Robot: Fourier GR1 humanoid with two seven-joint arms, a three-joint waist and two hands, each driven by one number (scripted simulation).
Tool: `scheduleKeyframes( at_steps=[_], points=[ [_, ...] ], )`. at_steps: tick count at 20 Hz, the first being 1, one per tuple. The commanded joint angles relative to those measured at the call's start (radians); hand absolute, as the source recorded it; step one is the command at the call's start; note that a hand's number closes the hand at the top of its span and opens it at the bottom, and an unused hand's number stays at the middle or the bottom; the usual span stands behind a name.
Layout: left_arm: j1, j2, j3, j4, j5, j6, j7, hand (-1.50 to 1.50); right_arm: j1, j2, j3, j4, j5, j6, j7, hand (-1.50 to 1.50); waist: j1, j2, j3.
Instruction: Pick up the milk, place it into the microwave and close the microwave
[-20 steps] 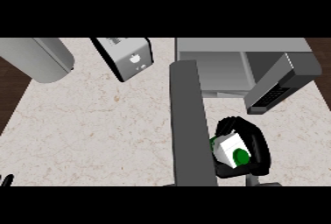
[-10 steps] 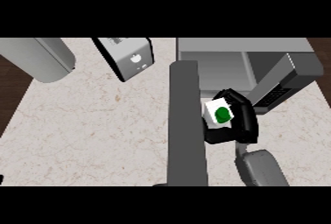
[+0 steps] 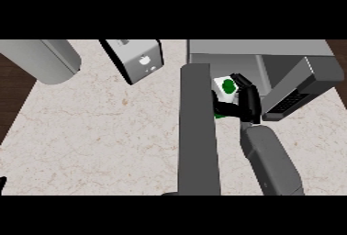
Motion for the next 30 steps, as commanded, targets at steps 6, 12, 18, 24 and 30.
scheduleKeyframes(
  at_steps=[6,12,18,24,30],
  points=[
    [-0.042,0.009,0.045,0.073,0.006,-0.040,-0.022,-1.50,-0.234,-0.051,-0.117,0.427,0.013,0.029,-0.254,1.50,0.020,0.007,0.000],
    [-0.102,0.025,0.057,0.091,0.022,-0.033,0.021,-1.50,-0.327,-0.037,-0.137,0.537,0.042,-0.050,-0.365,1.50,0.024,0.011,0.000],
    [-0.094,0.011,0.041,0.112,-0.003,-0.053,-0.005,-1.50,-0.391,-0.061,-0.122,0.628,0.106,-0.181,-0.401,1.50,0.043,0.019,0.000],
    [-0.140,0.030,0.061,0.155,-0.004,-0.058,-0.022,-1.50,-0.451,-0.078,-0.053,0.684,0.216,-0.394,-0.385,1.50,0.051,0.024,-0.001],
    [-0.177,0.047,0.053,0.145,0.010,-0.057,0.026,-1.50,-0.476,-0.103,-0.076,0.718,0.220,-0.520,-0.347,1.50,0.072,0.038,0.002]
  ],
)
